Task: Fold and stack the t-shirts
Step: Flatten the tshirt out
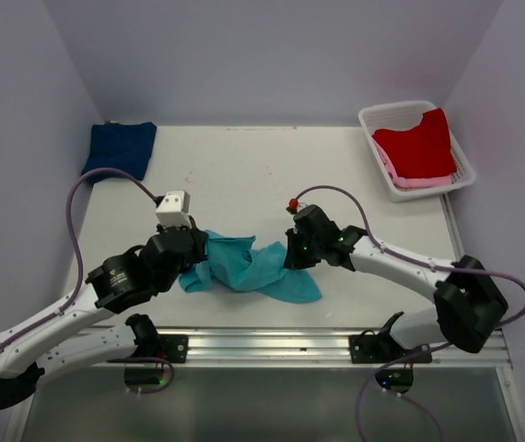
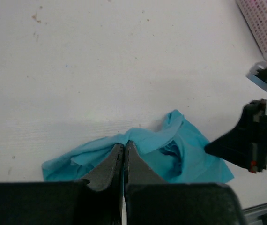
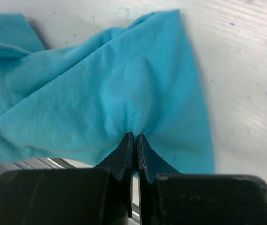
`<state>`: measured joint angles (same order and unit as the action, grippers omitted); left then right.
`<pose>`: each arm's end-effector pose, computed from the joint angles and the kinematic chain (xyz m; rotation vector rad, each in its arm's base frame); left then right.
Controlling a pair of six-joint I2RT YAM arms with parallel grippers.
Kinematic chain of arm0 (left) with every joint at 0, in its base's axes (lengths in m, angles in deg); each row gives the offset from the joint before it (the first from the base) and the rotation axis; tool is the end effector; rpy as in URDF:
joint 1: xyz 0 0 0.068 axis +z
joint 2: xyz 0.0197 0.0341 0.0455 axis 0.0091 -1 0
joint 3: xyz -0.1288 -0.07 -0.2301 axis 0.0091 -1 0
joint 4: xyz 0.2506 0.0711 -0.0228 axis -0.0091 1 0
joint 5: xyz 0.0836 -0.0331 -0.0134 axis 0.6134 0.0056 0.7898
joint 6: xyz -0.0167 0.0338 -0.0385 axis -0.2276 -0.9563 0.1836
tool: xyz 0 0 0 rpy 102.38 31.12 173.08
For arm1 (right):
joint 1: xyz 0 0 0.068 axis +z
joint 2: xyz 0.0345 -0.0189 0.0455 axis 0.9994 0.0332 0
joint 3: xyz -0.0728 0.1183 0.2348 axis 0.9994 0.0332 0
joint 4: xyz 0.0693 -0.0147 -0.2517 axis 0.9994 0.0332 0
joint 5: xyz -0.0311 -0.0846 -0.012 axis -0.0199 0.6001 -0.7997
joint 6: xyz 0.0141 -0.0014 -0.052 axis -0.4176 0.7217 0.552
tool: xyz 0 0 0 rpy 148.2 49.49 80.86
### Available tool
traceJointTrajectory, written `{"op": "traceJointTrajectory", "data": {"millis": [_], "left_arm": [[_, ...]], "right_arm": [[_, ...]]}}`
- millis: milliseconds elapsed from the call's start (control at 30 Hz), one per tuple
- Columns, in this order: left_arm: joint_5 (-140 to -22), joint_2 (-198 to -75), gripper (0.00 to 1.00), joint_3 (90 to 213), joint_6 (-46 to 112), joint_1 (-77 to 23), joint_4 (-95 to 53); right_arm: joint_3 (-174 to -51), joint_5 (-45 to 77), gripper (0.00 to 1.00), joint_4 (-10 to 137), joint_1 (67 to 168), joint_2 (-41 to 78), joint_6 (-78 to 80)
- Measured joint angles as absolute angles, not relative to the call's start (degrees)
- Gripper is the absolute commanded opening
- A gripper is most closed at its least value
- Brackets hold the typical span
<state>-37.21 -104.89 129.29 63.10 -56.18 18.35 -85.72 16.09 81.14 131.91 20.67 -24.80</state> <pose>0.1054 -0.1178 0.3265 -0.1039 2.0366 -0.4131 0.2072 0.2048 0.1978 -0.3113 2.6099 0.6715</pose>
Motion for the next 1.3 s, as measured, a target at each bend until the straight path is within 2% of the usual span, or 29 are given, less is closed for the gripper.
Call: {"op": "traceJointTrajectory", "data": {"millis": [200, 400, 633, 933, 1100, 1300], "left_arm": [[-29.69, -104.54, 0.0, 130.75, 62.34, -56.09, 19.9], [-25.34, -106.86, 0.0, 134.18, 57.24, -53.71, 18.48], [-23.42, -108.76, 0.0, 138.55, 48.59, -43.72, 13.19], [-25.19, -114.81, 0.0, 143.3, 43.52, -40.47, 8.1], [-25.95, -116.87, 0.0, 145.5, 42.67, -38.28, 7.46], [-26.37, -118.88, 0.0, 149.59, 41.35, -36.95, 6.42]], "right_arm": [[-81.63, 27.61, 0.0, 92.98, 137.05, 2.01, -26.33], [-78.18, 34.17, 0.0, 101.77, 140.32, -8.59, -31.16], [-78.18, 41.03, 0.0, 110.99, 141.11, -10.08, -37.61], [-79.03, 49.03, 0.0, 112.92, 142.23, -11.13, -41.56], [-79.01, 46.41, 0.0, 109.84, 143.67, -15.7, -37.39], [-78.99, 38.52, 0.0, 104.96, 147.6, -13.4, -33.04]]}}
